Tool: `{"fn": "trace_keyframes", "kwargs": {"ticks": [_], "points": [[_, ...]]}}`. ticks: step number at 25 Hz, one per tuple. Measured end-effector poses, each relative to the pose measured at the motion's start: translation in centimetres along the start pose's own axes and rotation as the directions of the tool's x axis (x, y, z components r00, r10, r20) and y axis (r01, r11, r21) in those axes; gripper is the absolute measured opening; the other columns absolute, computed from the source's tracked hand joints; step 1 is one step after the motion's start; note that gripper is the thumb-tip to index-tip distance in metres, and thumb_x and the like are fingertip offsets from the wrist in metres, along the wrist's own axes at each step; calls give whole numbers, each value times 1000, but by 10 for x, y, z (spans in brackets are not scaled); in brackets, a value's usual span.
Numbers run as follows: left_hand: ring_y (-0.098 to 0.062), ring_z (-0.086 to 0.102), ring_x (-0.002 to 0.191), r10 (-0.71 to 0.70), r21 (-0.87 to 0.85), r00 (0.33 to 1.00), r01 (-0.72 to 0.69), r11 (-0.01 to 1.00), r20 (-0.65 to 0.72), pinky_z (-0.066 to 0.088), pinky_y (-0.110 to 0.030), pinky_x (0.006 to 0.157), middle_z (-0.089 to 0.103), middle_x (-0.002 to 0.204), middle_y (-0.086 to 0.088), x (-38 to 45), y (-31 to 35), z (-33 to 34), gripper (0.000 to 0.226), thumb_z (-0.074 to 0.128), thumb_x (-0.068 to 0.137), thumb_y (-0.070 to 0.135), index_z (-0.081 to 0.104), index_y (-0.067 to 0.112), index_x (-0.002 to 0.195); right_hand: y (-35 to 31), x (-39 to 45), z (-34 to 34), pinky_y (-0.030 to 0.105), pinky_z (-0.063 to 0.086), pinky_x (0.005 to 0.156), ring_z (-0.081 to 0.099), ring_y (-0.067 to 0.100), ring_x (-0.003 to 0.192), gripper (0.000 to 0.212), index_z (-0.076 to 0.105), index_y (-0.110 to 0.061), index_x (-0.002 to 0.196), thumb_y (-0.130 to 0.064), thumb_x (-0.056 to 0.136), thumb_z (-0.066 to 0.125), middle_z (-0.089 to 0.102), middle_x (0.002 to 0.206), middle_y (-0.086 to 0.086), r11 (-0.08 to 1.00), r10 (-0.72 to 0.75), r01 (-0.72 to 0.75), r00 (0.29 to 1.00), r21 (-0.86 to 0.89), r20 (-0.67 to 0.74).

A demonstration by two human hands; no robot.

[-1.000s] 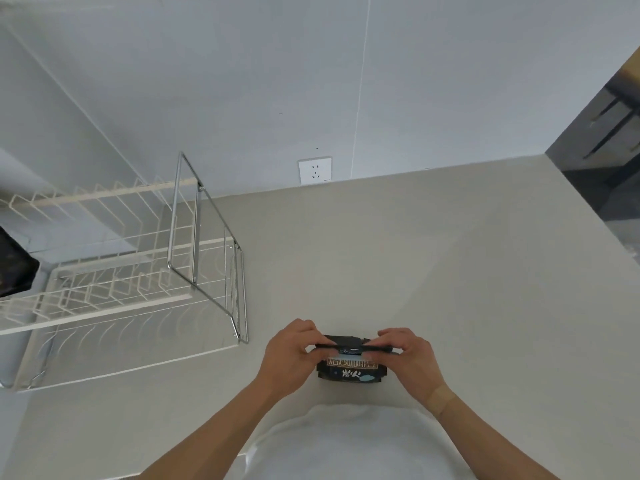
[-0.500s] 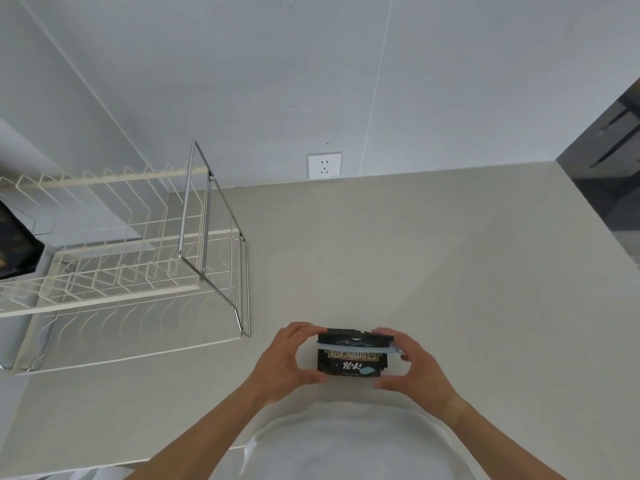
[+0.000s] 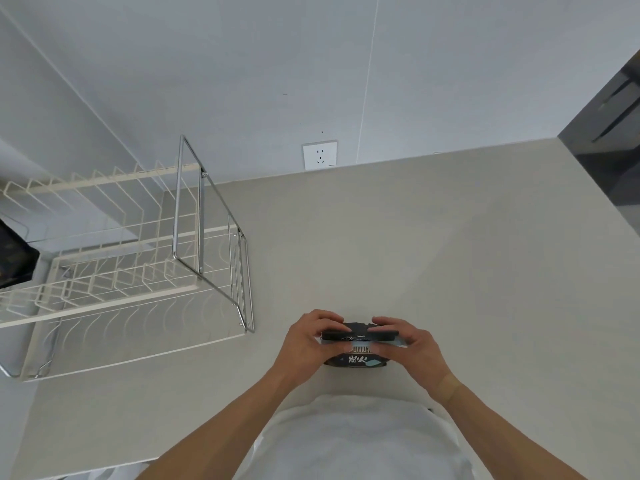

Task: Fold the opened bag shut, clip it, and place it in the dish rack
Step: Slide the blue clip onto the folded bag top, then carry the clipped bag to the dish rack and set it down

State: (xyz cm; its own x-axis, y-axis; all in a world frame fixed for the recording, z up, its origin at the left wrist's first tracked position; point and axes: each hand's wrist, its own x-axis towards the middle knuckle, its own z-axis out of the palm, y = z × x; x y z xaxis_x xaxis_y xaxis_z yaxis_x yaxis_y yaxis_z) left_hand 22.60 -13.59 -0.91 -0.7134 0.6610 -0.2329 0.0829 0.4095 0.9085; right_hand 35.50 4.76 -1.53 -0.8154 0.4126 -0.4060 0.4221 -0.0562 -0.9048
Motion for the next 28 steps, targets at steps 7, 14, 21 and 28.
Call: {"fn": "trace_keyframes", "kwargs": {"ticks": [7,14,21,28], "points": [[-6,63,102,60,73,997,-63,995,48,47,-23,89,66,110,9,2,-1,0,19,83,72,17,76,19,90,7,0,0,25,54,89,63,5,106,25,78,-27,90,-9,73,81,69,112,-15,994,-89,89,996,-57,-8],[7,42,124,-186,113,959,165,980,214,39,-20,98,48,135,27,-13,-28,-11,108,92,50,41,31,54,139,38,-7,-9,12,49,88,59,2,112,97,46,-48,132,-10,56,92,61,126,-18,995,4,10,990,-98,143],[-8,59,111,-217,189,971,195,962,101,52,-41,95,64,117,14,-2,-33,5,80,89,49,27,52,38,119,37,1,-4,32,53,89,64,3,101,76,57,-48,116,-19,54,89,71,107,-21,984,0,14,997,-178,78],[-9,62,108,-182,159,976,163,974,116,52,-37,94,69,111,12,4,-18,-6,77,91,48,28,59,31,117,25,5,-6,35,51,89,61,15,107,72,60,-42,113,-16,53,90,72,109,-10,991,35,-27,998,-129,56]]}}
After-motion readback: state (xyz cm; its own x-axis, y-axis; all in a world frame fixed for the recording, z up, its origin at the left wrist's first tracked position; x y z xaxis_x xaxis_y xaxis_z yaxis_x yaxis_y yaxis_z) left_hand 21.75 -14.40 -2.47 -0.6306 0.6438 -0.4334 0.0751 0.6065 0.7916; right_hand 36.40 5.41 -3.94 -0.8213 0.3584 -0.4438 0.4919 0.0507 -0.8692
